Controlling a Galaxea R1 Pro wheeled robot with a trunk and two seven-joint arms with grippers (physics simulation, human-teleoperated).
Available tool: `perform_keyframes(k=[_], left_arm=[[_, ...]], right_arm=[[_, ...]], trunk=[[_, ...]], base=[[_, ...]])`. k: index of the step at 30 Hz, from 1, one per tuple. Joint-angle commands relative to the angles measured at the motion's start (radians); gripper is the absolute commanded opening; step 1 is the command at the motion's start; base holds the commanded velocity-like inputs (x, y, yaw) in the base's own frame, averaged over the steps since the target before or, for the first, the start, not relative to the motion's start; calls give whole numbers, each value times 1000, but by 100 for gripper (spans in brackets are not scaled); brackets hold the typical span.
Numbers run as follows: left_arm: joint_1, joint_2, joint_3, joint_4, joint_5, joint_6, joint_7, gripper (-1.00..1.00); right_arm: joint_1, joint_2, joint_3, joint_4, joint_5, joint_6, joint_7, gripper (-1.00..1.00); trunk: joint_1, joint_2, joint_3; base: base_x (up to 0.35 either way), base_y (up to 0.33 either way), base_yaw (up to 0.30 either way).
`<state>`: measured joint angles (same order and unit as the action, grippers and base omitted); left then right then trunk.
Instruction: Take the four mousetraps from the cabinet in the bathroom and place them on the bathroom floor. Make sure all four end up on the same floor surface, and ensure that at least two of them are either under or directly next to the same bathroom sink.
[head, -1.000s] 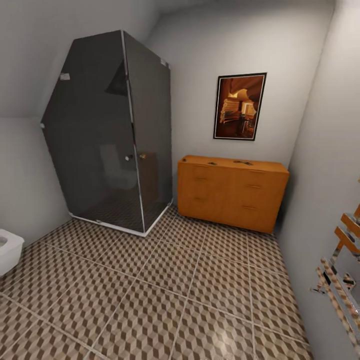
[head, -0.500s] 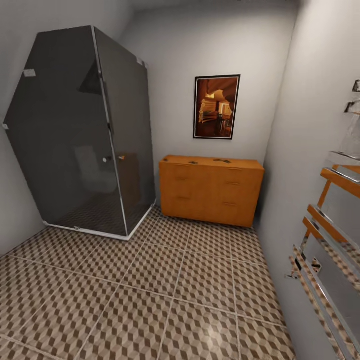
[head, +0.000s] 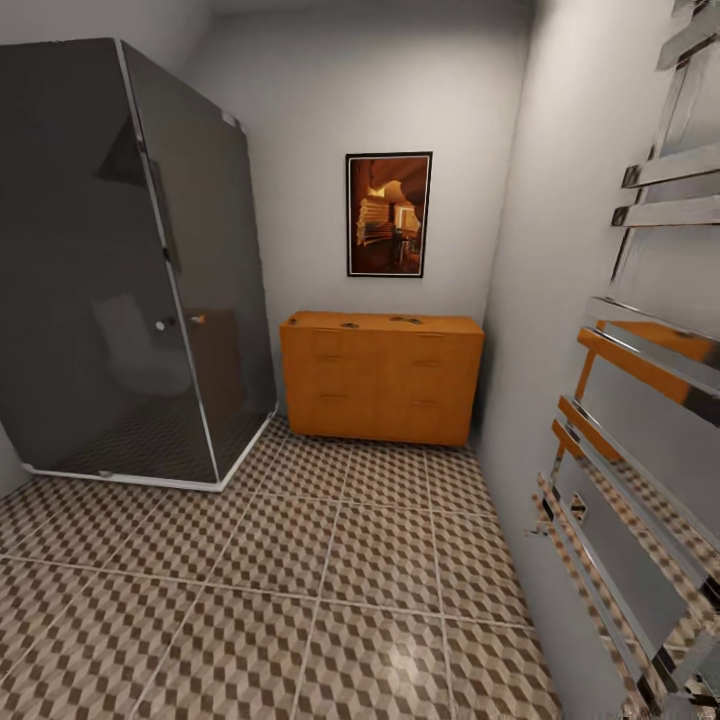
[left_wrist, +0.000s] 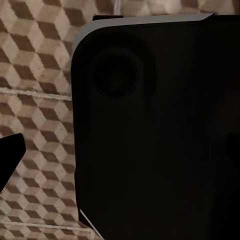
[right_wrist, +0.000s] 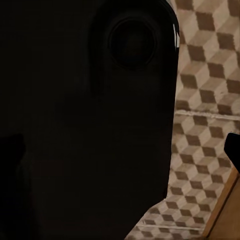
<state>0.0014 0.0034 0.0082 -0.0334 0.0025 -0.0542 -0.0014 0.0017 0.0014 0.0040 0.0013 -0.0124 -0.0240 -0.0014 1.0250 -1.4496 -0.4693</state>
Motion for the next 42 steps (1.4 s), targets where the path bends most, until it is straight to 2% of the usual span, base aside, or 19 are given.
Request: perform_keyframes(k=[1,9,19,42], left_arm=[[0,0,1,0,0,-3,0,100],[0,-1,4,0,1,-2,-1,100],[0,0,4,0,2,1,-2,100],[0,0,4,1,13,17,-2,100]], right_arm=[[0,0,0,0,-1,-3,0,100],[0,0,1,0,-1,-3,0,100],[0,-1,1,0,2,-2,0,100],[0,-1,1,0,2,2,-5,100]], trunk=[[0,0,-1],[0,0,-1],[0,0,-1],[0,0,-1]], base=[[0,0,-250],[0,0,-222],[42,9,-35],[307,79,-1]])
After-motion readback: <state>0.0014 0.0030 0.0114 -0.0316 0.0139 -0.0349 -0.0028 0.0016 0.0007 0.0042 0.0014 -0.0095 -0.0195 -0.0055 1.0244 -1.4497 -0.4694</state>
